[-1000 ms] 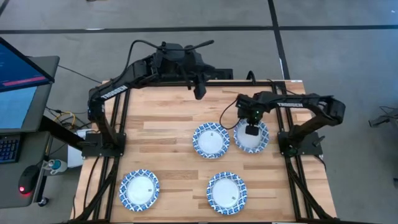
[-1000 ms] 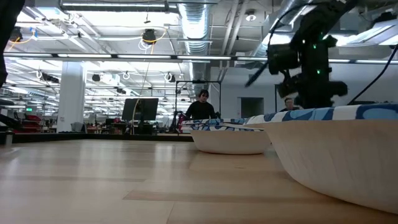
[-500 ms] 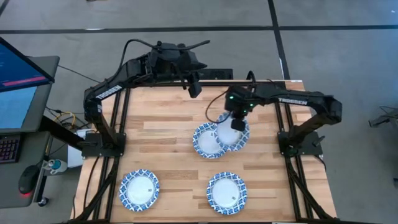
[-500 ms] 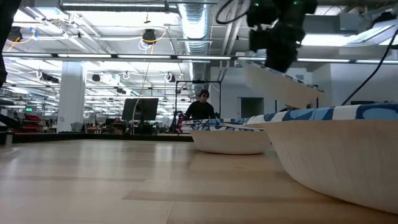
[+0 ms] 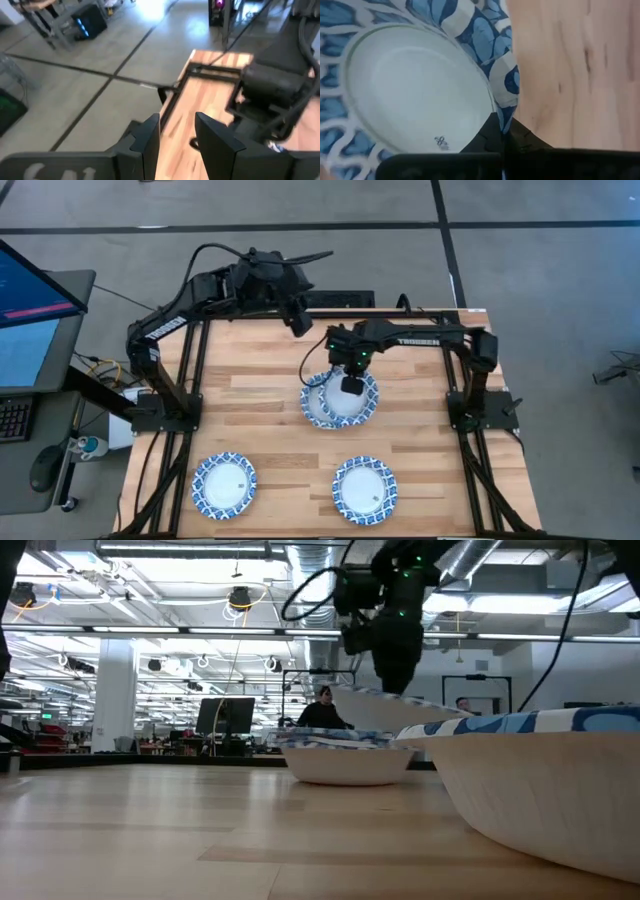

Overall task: Nest bowls inside each other
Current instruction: Stack the white bowl on top of the other white bowl

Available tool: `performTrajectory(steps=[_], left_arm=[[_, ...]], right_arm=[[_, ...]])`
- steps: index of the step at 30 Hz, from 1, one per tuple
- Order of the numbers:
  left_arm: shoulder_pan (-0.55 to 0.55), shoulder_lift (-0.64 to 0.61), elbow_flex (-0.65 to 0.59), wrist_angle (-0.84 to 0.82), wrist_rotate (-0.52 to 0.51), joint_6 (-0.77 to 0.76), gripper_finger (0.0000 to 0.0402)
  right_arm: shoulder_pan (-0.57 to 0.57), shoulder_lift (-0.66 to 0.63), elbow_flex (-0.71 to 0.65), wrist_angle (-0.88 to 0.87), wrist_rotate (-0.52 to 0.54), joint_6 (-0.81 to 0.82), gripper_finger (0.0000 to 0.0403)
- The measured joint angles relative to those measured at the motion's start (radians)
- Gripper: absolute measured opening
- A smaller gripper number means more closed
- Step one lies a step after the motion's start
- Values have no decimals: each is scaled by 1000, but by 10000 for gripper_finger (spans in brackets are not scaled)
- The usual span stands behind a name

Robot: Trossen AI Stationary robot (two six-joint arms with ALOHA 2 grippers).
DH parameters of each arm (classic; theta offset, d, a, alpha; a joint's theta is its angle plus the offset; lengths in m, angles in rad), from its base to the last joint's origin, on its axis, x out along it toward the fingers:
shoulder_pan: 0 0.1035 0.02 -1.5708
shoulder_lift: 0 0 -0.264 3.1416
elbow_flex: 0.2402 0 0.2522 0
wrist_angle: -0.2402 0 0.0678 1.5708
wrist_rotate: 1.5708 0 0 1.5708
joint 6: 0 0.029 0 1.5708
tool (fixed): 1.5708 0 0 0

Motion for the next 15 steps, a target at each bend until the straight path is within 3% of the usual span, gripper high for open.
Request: performTrajectory(steps=[8, 15], left_arm=[[1, -24, 0, -31, -11, 3, 116], [1, -26, 0, -30, -16, 14, 116]], right_arm=[[12, 27, 222, -8, 8, -29, 6], [6, 61, 261, -18, 23, -34, 6]])
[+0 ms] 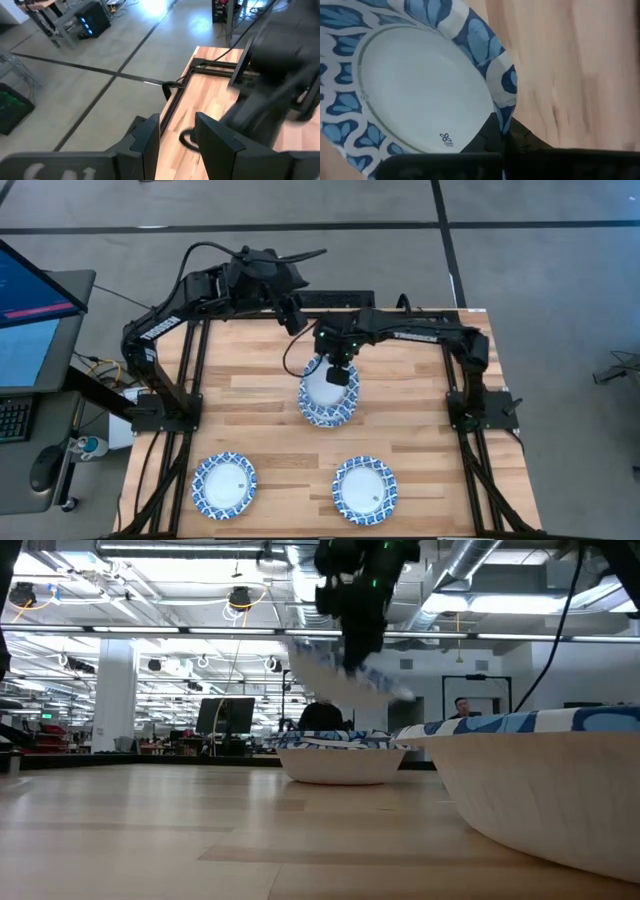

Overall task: Nest bowls inside each other
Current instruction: Stack the white bowl on top of the other white bowl

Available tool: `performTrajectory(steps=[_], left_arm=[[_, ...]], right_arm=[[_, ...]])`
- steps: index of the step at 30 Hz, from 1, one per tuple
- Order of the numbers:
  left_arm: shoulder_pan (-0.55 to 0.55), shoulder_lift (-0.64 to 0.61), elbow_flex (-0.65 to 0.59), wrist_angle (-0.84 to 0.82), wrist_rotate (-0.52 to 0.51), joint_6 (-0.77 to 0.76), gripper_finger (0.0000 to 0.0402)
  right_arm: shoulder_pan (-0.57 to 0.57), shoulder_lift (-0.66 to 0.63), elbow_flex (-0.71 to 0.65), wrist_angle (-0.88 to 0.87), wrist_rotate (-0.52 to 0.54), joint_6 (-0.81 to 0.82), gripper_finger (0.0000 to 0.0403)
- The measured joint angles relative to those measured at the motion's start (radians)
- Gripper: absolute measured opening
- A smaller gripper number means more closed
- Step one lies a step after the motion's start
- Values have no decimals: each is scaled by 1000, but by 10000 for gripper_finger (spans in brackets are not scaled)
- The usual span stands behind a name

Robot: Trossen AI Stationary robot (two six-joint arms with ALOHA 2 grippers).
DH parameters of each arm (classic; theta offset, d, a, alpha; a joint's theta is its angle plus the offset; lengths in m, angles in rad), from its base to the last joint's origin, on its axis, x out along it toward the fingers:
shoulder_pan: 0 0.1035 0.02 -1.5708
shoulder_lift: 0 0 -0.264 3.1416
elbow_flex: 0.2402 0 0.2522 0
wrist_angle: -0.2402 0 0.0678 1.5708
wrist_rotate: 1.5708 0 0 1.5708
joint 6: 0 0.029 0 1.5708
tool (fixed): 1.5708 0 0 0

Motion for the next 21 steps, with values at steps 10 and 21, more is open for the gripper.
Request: performTrajectory(steps=[10, 21], left_arm=[[0, -7, 0, -25, -7, 32, 116], [20, -124, -1, -236, 116, 4, 116]], right_arm=[[16, 93, 16, -13, 5, -46, 17], [16, 93, 39, -4, -17, -45, 71]])
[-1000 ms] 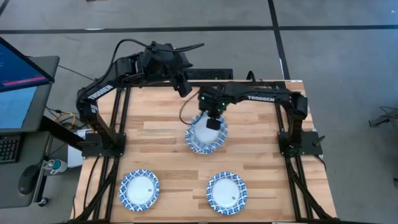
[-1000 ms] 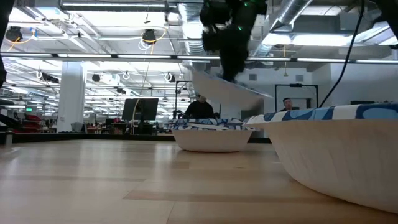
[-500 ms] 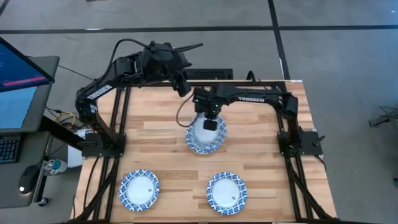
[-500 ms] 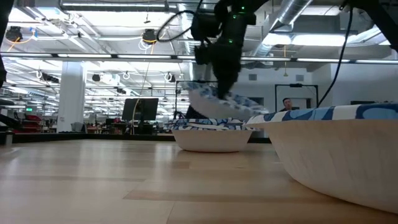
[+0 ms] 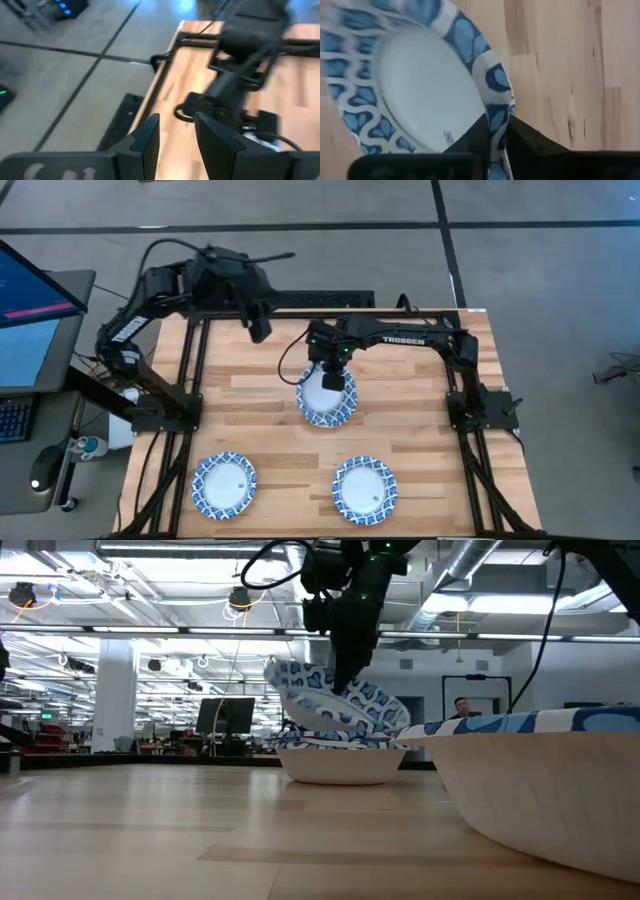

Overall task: Nest bowls inside each other
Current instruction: Stack the white bowl on top of the other white bowl

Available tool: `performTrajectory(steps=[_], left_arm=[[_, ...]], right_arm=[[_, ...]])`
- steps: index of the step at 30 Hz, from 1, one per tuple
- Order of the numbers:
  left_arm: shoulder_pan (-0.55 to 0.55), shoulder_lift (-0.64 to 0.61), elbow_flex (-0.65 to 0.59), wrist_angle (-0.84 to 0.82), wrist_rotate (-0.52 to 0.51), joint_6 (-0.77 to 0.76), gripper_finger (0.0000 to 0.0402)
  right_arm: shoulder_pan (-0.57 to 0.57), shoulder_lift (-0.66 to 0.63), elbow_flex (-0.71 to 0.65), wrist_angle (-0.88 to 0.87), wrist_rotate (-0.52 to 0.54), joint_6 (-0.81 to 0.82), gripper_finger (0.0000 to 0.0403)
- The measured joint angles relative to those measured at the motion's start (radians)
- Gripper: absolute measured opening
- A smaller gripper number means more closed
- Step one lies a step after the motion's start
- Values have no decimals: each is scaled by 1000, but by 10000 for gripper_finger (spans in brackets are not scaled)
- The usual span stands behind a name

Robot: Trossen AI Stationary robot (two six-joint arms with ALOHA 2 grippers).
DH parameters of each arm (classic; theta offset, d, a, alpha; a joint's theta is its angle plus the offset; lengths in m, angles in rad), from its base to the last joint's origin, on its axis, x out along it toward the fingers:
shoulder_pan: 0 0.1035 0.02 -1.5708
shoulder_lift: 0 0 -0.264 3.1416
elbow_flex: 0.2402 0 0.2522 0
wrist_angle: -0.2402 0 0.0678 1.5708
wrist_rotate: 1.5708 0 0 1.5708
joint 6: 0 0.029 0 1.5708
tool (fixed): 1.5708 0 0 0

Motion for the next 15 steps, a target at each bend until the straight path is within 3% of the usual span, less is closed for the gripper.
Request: performTrajectory(steps=[10, 15], left_arm=[[0, -87, -6, -104, 57, -18, 116], [0, -168, -125, -116, 60, -41, 116]], right_arm=[[11, 25, -2, 39, 3, 0, 135], [19, 57, -3, 23, 9, 35, 168]])
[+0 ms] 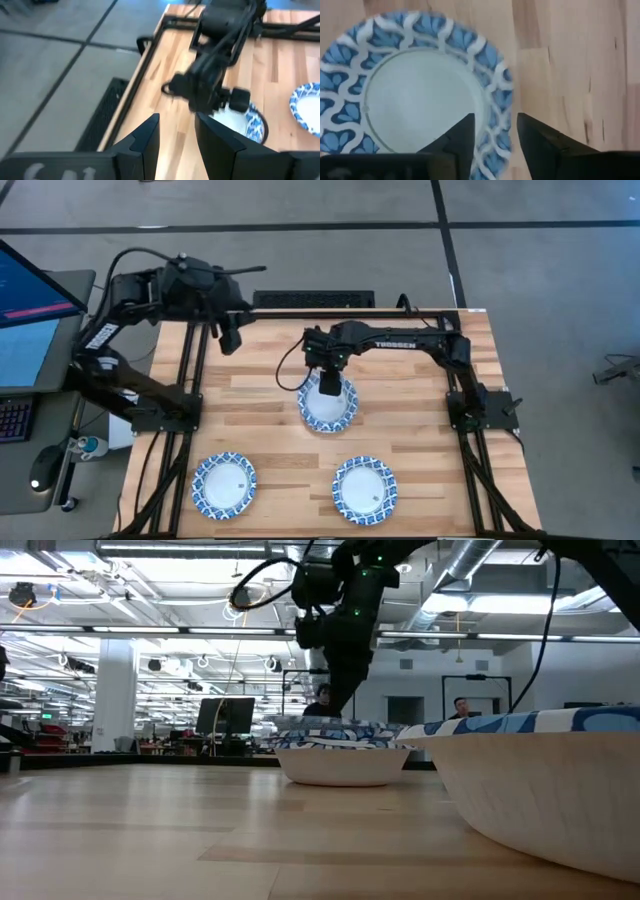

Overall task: Nest bowls inside each other
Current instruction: Stack the white bowl on top of the other white bowl

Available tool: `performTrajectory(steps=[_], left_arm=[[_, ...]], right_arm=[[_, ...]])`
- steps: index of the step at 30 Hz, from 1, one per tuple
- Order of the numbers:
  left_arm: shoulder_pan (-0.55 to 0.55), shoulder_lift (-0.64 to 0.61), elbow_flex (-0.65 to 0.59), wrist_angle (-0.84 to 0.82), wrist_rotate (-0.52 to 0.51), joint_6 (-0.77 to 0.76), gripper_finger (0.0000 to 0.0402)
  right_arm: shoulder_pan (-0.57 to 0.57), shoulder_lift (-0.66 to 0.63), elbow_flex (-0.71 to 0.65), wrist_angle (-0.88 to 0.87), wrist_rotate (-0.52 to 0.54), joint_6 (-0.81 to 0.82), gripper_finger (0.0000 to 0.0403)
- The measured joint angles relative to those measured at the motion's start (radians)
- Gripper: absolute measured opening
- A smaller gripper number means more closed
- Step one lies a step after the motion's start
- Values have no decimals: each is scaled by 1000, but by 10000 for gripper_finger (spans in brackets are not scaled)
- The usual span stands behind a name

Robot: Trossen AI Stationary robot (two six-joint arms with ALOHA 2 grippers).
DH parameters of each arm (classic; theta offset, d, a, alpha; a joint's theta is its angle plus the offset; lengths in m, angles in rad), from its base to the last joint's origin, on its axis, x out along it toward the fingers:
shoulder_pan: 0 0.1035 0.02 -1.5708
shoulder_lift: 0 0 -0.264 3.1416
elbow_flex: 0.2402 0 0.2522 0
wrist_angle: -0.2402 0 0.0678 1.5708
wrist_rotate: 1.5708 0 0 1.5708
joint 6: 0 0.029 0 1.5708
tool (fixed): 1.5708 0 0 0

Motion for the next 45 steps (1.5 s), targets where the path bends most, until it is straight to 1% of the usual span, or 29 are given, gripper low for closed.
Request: performTrajectory(steps=[3, 5, 9, 12, 15, 17, 19, 22, 26, 31, 33, 39, 43, 45], left_arm=[[0, -80, -125, 36, 0, -38, 116], [0, -141, -228, 120, 7, -48, 116], [0, -278, -463, 351, 140, -54, 116], [-1, -366, -638, 462, 253, -81, 116], [-1, -425, -790, 562, 365, -119, 116], [-1, -451, -867, 609, 409, -154, 116], [0, -470, -928, 629, 426, -177, 116], [0, -488, -992, 660, 428, -192, 116], [0, -510, -1046, 743, 445, -206, 116], [-12, -520, -1097, 859, 446, -221, 116], [-12, -520, -1106, 858, 446, -233, 116], [-34, -521, -1106, 849, 446, -279, 116], [-77, -521, -1106, 853, 446, -292, 116], [-99, -521, -1106, 855, 445, -294, 116]], right_arm=[[7, -3, 2, 3, 2, 12, 182], [11, -3, 2, 11, 6, -11, 188], [12, -12, 2, 8, 6, 0, 193], [15, -12, 2, -47, 5, 0, 193], [24, -12, 2, -90, 2, 0, 189], [32, -12, 2, -128, -19, -1, 186], [40, -12, 2, -156, -46, -6, 182], [55, -12, 2, -212, -71, -8, 177], [89, -12, 2, -268, -73, -26, 171], [137, -33, 1, -208, -78, -42, 165], [152, -51, 2, -182, -89, -41, 163], [196, -146, -9, -181, -101, 26, 158], [242, -222, -47, -113, -147, 61, 156], [271, -253, -85, -51, -166, 85, 154]])
